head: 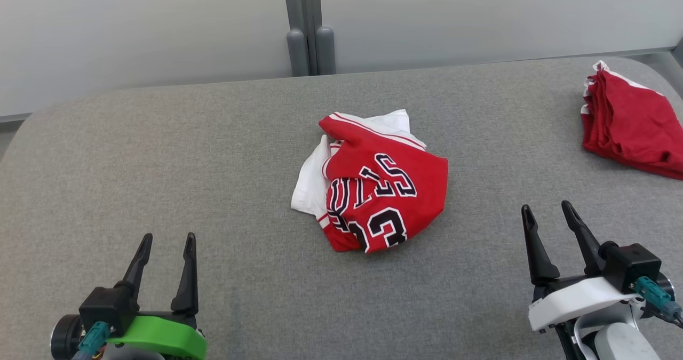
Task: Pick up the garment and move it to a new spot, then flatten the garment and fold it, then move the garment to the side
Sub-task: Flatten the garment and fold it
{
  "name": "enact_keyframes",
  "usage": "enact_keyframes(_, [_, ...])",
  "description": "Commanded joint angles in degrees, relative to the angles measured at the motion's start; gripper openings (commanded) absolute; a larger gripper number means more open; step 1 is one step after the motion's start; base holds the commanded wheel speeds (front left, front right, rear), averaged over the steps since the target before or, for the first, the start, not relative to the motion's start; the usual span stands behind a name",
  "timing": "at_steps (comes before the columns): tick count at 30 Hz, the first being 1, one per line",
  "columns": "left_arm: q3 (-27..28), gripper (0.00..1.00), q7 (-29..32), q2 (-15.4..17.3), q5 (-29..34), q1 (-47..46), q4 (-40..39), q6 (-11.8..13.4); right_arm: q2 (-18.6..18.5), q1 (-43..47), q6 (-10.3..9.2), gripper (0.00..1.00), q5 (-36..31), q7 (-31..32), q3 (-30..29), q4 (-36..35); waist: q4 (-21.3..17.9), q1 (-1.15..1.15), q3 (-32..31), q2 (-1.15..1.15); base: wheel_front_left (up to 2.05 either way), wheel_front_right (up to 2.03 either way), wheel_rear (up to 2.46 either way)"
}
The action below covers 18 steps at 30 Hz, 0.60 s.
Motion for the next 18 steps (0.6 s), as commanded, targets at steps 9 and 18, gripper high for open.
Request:
enact_keyframes(9, [0.7, 1.0, -0.2, -0.8, 1.4, -1.2, 0.6, -0.6, -0.2, 0.1, -0.1, 1.0, 0.2, -0.1, -0.3, 0.2, 0.3, 0.0, 0.3, 0.0, 0.0, 0.0, 0.0])
enact_keyframes(18, [1.2, 1.0, -0.2, -1.1, 2.1, -0.8, 0.8, -0.9, 0.0, 0.3, -0.1, 1.0, 0.1, -0.1, -0.2, 0.4, 0.3, 0.0, -0.2, 0.0, 0.0, 0.0, 0.0])
